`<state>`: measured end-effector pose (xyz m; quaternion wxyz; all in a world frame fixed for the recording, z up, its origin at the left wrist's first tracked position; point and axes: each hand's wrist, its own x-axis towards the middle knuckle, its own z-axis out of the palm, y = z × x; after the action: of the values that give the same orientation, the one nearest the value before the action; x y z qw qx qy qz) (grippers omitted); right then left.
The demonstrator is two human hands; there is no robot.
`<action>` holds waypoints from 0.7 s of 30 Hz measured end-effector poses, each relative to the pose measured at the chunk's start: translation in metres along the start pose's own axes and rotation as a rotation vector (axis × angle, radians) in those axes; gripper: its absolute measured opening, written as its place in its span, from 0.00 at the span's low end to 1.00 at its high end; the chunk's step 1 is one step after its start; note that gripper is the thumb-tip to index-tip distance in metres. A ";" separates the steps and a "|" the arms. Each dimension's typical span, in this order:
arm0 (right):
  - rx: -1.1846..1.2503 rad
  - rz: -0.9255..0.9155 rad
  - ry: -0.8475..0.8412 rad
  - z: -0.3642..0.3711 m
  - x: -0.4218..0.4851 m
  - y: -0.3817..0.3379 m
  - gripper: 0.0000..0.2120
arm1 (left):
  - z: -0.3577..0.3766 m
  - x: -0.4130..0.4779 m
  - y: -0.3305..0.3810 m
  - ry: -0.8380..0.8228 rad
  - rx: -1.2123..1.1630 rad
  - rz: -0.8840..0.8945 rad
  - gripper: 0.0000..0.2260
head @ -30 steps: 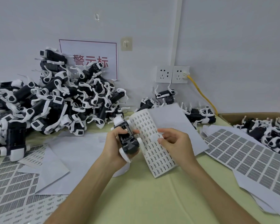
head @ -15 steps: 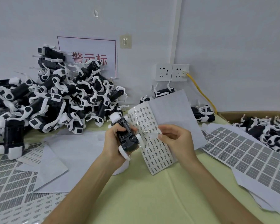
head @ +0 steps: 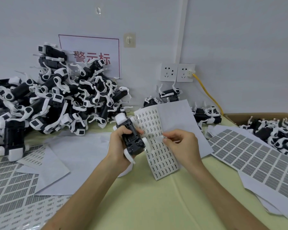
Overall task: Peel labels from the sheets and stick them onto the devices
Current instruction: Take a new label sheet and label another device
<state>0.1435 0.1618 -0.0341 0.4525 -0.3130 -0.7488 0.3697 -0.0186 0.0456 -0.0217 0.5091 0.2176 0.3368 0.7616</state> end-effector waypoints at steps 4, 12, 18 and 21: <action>0.038 0.011 0.006 0.000 0.002 0.001 0.14 | 0.002 -0.003 0.000 -0.023 0.044 0.023 0.09; 0.213 0.023 -0.028 -0.002 0.002 0.001 0.12 | 0.006 -0.006 0.004 -0.042 0.053 0.049 0.11; 0.169 -0.005 0.012 -0.002 0.001 0.000 0.12 | 0.009 -0.009 0.003 -0.046 0.066 0.058 0.11; 0.149 -0.020 0.035 0.000 0.001 -0.001 0.11 | 0.008 -0.008 0.003 -0.047 0.076 0.056 0.12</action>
<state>0.1434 0.1618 -0.0330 0.4914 -0.2773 -0.7141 0.4143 -0.0117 0.0397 -0.0139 0.4869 0.2639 0.3474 0.7567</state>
